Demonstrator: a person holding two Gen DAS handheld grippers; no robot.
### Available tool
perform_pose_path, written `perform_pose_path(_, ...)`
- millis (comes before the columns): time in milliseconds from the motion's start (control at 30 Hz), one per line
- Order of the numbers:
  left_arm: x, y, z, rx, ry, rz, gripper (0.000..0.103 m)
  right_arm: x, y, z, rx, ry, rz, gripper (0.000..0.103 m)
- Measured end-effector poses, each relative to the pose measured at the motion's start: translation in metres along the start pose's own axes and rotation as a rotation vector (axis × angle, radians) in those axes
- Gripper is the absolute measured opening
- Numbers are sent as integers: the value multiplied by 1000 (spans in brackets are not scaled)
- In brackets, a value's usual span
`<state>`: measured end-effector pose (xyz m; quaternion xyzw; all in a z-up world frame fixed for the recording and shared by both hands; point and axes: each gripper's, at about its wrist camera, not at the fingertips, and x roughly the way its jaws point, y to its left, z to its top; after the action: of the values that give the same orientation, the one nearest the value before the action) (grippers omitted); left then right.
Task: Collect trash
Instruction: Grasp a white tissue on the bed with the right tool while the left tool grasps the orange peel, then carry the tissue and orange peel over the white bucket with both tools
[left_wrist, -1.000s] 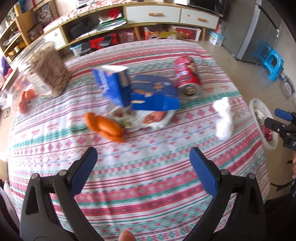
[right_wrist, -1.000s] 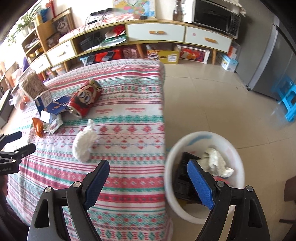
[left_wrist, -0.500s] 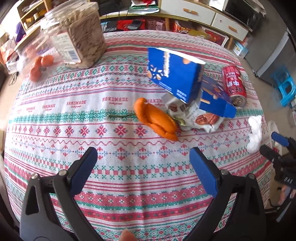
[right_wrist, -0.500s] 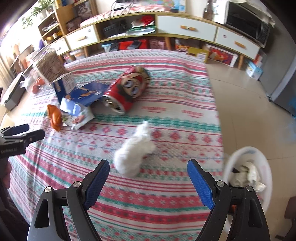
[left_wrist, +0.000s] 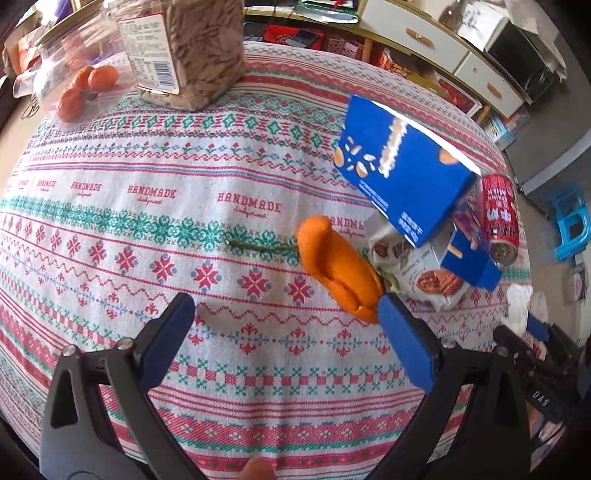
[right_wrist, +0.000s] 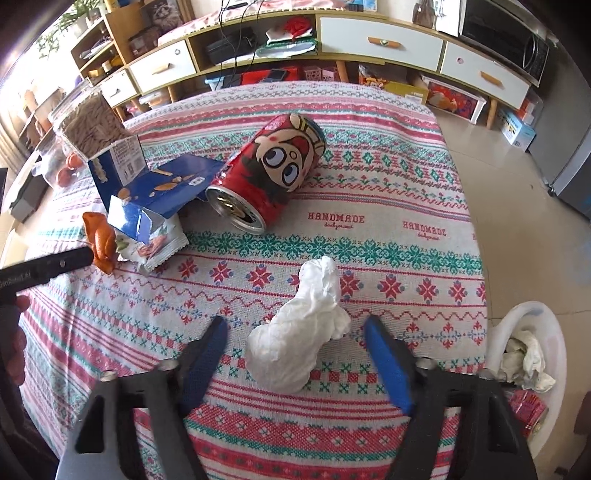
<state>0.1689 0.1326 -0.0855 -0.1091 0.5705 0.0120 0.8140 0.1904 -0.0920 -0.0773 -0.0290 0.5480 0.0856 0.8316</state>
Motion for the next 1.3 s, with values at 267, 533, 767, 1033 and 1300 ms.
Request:
perform_pose_path(267,5,-7,9,-44,-24,-2,86,1,6,0,-37,7,12,29)
perform_pose_path(533,6,-27,7,-6,-26,-73,64,-7,14,-7,-62,5,20,28)
perform_pose_path(767,17,-33,7,23,-16,-54,42,-17,7,-15,-50,0,20,28)
perform_pose_path(1033,16,-38,6,84,-16,-39,17,-33,-7,-24,-41,-19,33,28)
perform_pose_path(1300,-3,-35,-14,113,-14,-64,15,-52,-11,-31,-33,-52,47,28)
